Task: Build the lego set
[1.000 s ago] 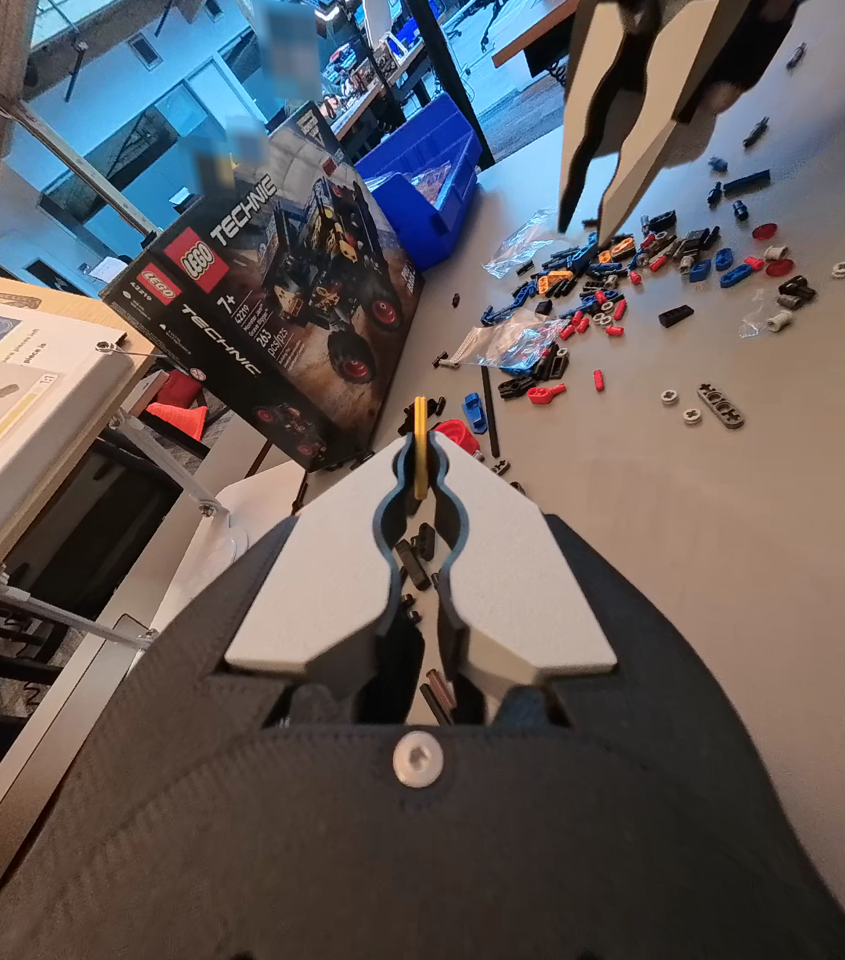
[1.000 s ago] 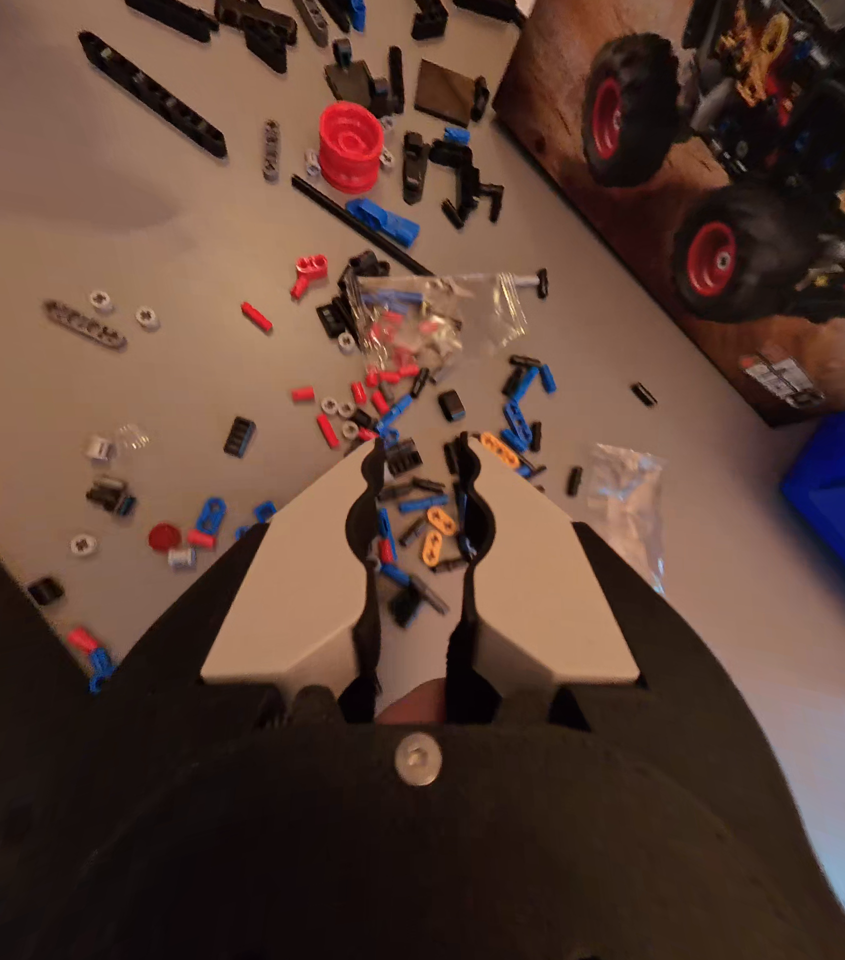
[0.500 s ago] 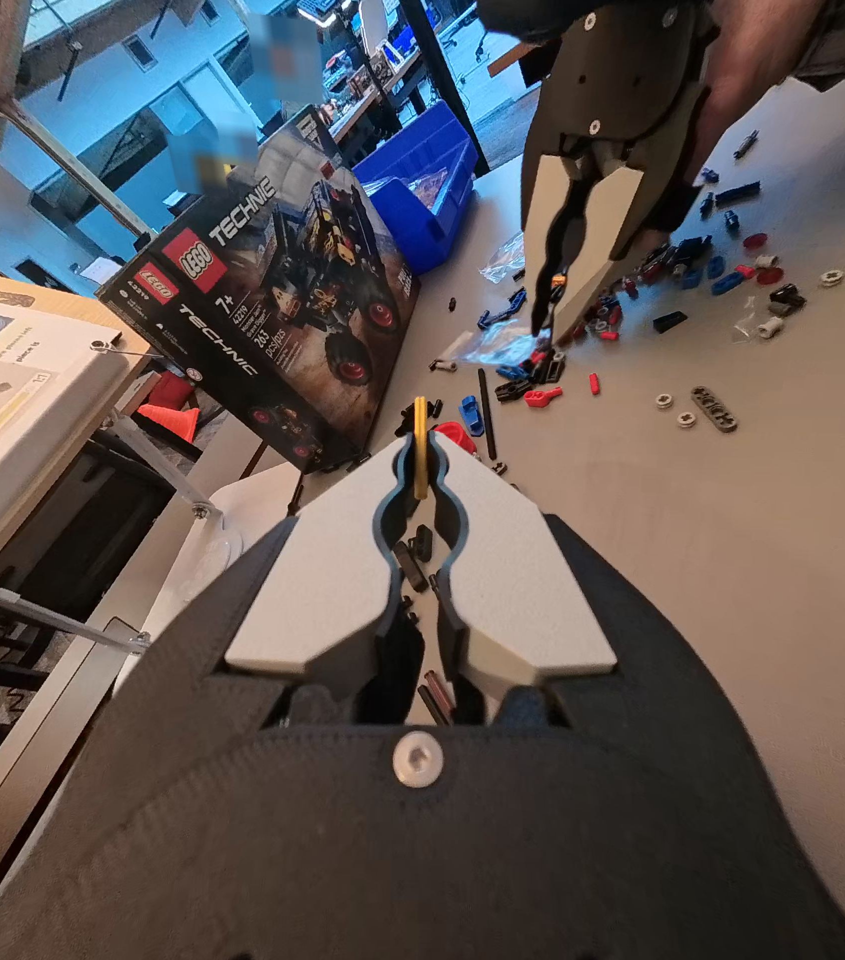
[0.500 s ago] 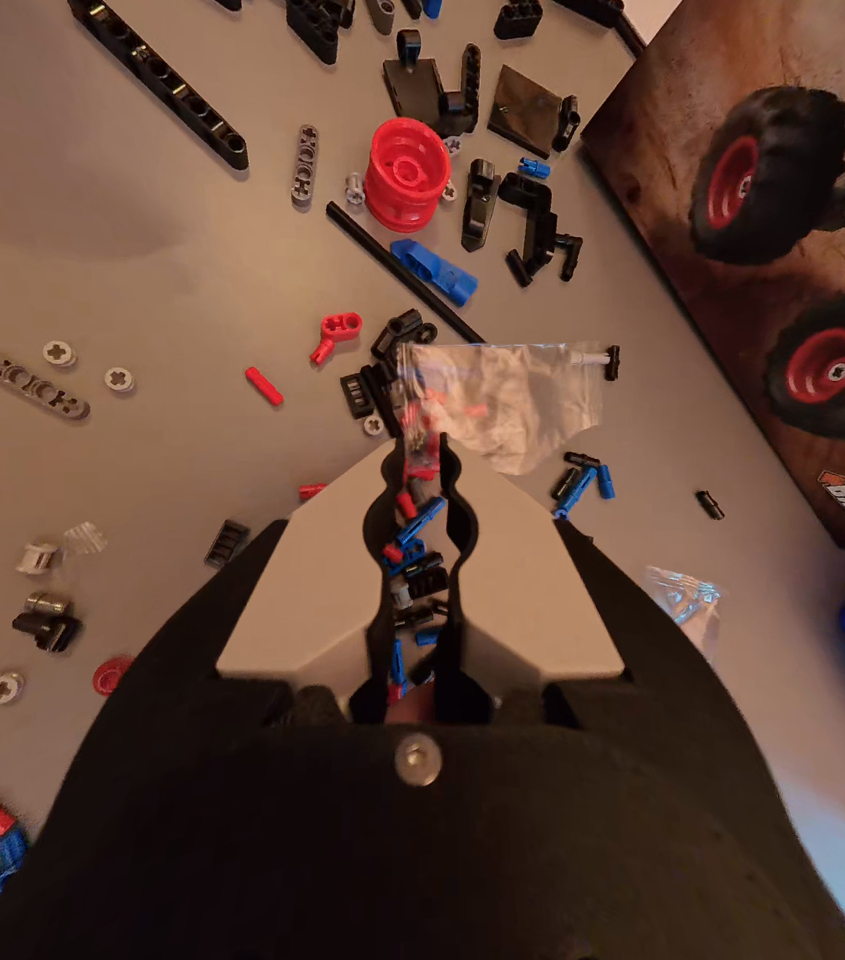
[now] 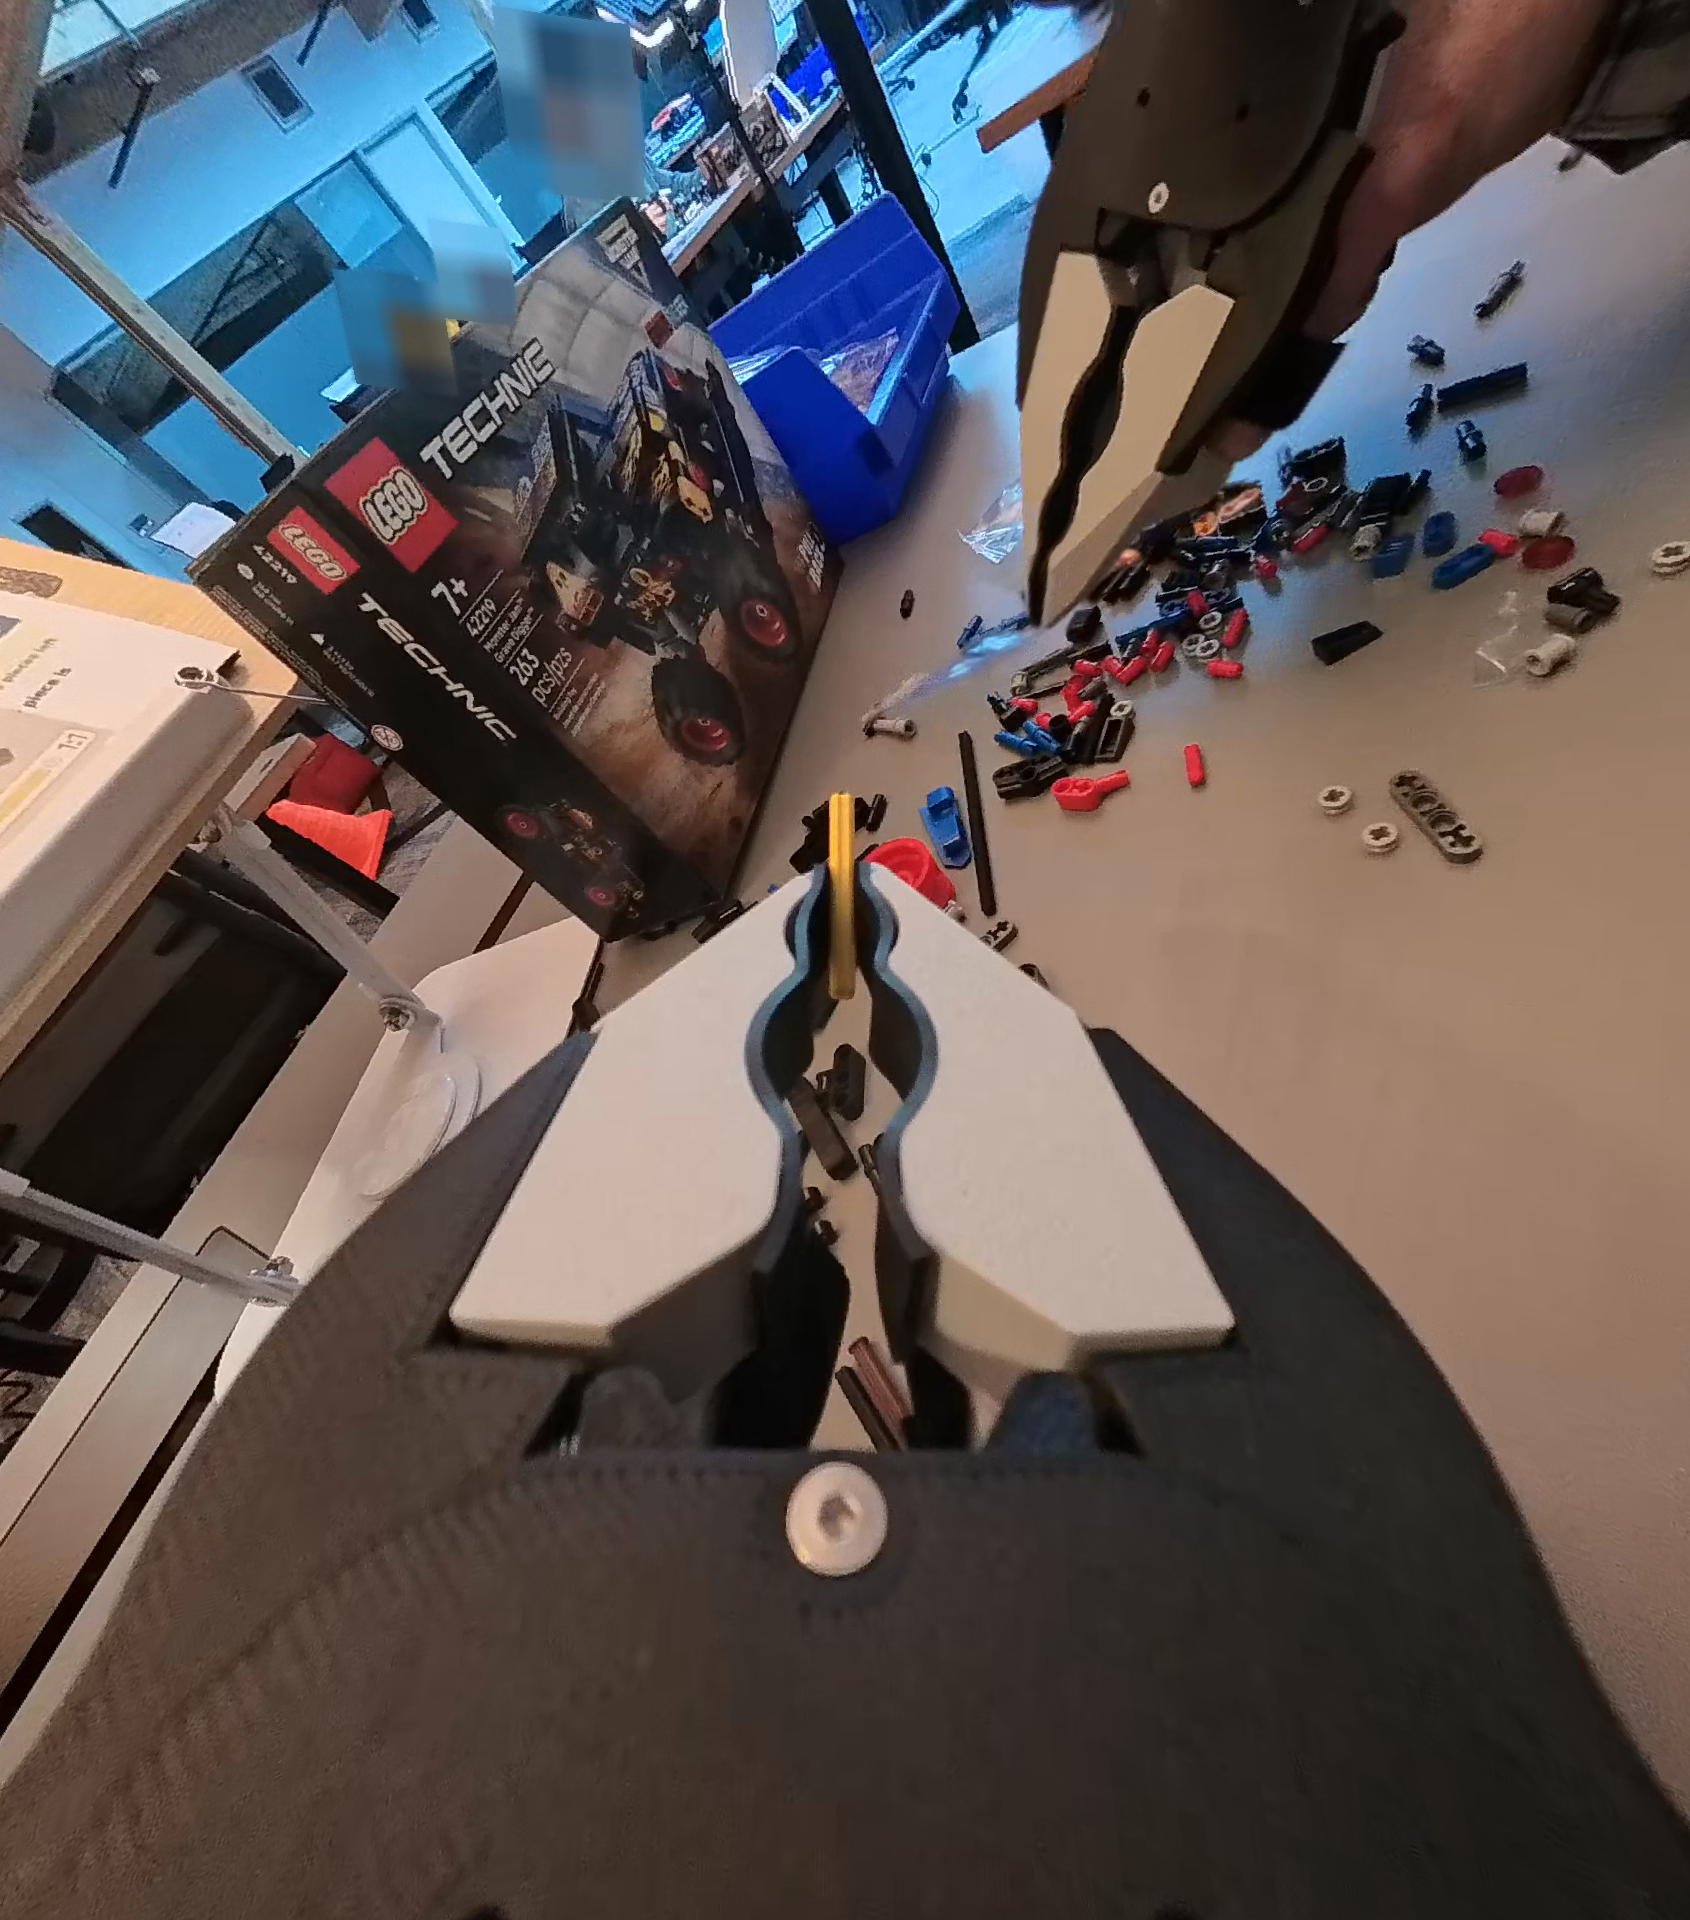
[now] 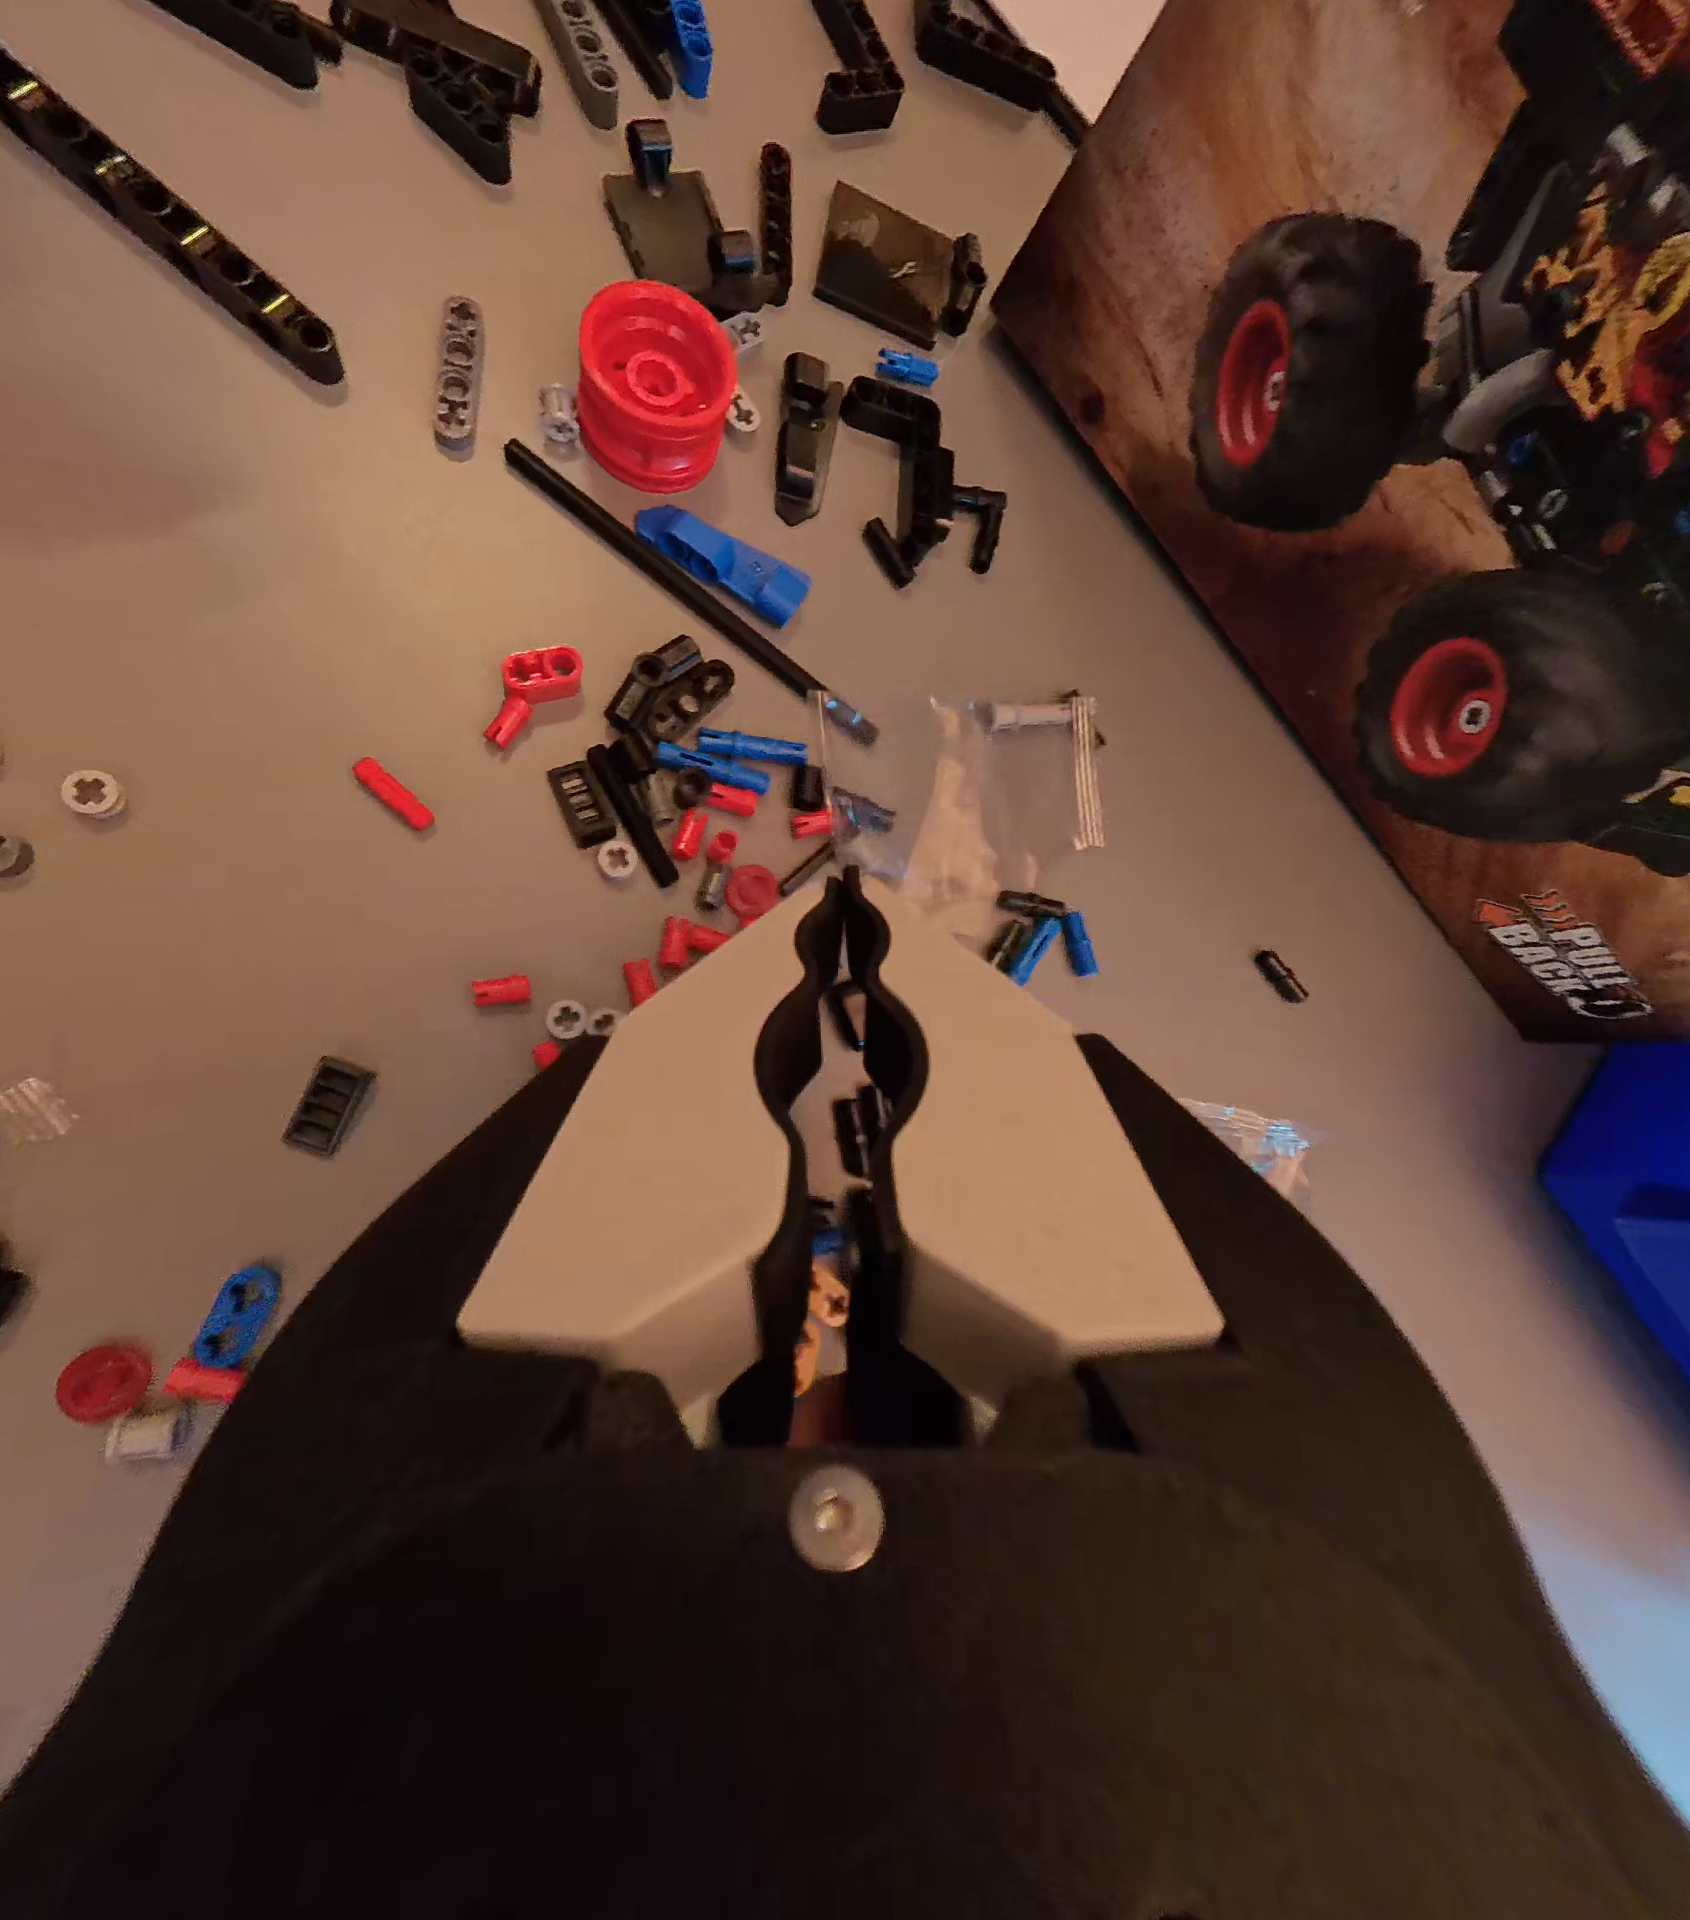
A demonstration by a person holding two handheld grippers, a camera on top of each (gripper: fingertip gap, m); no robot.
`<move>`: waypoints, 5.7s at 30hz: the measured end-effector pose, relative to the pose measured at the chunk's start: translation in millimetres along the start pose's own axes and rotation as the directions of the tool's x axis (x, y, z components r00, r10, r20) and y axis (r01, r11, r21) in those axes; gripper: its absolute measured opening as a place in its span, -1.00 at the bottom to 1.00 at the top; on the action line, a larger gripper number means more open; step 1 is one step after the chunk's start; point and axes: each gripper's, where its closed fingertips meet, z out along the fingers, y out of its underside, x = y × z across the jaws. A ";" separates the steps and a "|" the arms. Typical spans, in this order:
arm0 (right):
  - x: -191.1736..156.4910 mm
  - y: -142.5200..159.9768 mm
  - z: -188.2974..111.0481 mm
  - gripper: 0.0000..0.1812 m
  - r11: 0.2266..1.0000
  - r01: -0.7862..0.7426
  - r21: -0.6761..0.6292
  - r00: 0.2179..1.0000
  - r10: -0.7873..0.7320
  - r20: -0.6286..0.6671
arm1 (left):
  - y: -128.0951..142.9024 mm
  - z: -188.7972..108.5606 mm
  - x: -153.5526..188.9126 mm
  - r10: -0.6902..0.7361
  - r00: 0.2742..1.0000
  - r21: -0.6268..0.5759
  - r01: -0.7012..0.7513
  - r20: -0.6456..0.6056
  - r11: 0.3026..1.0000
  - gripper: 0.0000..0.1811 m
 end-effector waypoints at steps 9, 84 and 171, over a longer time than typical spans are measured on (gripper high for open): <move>19.6 6.8 2.2 -1.00 0.999 0.005 -0.038 0.998 -0.007 -0.056 | -0.2 0.7 -0.9 0.001 1.000 0.001 -0.001 0.002 1.000 -0.97; -8.2 67.4 -35.9 -0.88 0.981 0.072 -0.179 0.980 -0.036 0.196 | 2.5 1.3 -2.8 0.012 1.000 -0.012 -0.012 -0.003 1.000 -0.97; -88.2 -159.5 -31.9 -0.98 0.722 -0.494 0.485 0.843 0.262 0.469 | -6.9 10.3 8.3 -0.012 1.000 -0.006 0.012 -0.019 1.000 -0.97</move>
